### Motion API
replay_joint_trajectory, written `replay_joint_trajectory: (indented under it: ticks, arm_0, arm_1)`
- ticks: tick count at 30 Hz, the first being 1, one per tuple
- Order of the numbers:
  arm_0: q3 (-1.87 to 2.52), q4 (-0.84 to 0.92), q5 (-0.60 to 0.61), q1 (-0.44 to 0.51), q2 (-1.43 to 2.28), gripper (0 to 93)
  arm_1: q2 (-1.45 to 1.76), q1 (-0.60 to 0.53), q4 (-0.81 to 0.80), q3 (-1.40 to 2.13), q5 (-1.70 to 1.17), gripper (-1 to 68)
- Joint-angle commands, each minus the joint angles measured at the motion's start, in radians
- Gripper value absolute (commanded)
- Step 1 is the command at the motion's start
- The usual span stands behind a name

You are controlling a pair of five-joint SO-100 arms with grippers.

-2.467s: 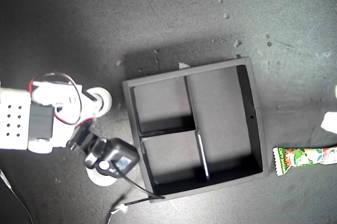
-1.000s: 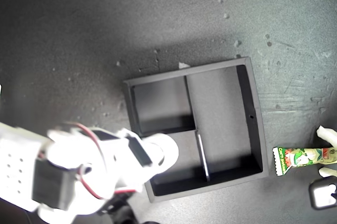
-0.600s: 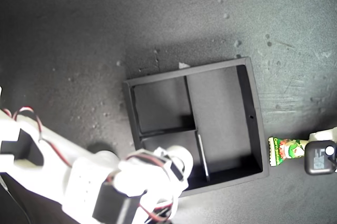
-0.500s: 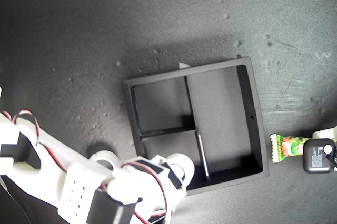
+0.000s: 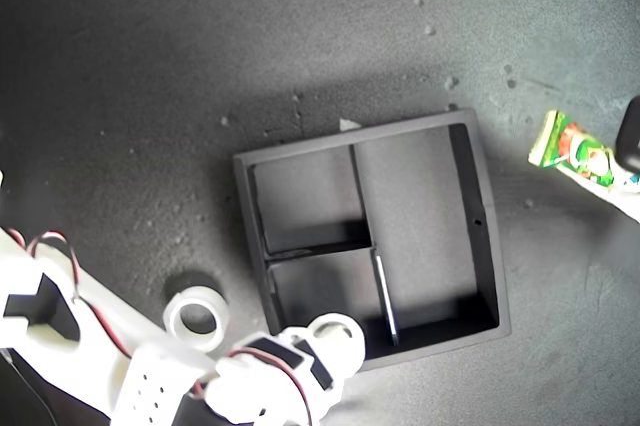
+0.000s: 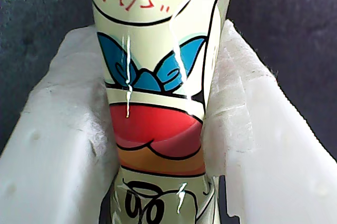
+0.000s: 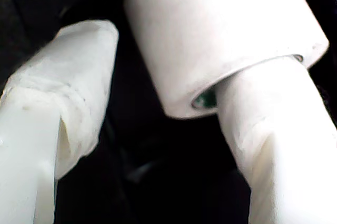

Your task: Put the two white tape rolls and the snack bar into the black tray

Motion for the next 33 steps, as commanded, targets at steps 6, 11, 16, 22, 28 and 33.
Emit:
replay_joint_trajectory:
  ticks: [6,11,16,22,28,33]
  arm_0:
    - [-0.015,0.018,0.048,-0.072,0.107,15.4]
    - [0.229,0.018,0.101,-0.227,0.410,13.9]
    - [0.566,0.018,0.060,-0.442,0.844,14.0]
    - [1.124,0.018,-0.138,-0.503,1.414,14.9]
    - [1.595,-0.126,-0.357,-0.155,1.715,13.2]
    - [1.878,-0.403,-0.543,0.123,1.713,12.0]
  arm_1:
    - [0.026,0.106,0.005,-0.075,-0.193,-0.5]
    - [0.026,0.058,-0.072,-0.029,0.144,-0.4]
    - [0.012,0.000,-0.072,0.043,0.460,-0.5]
    - [0.011,0.032,0.064,0.012,0.385,-0.7]
    - [0.011,0.218,0.032,-0.048,-0.190,-0.7]
    - [0.009,0.319,0.005,-0.147,-0.660,-0.7]
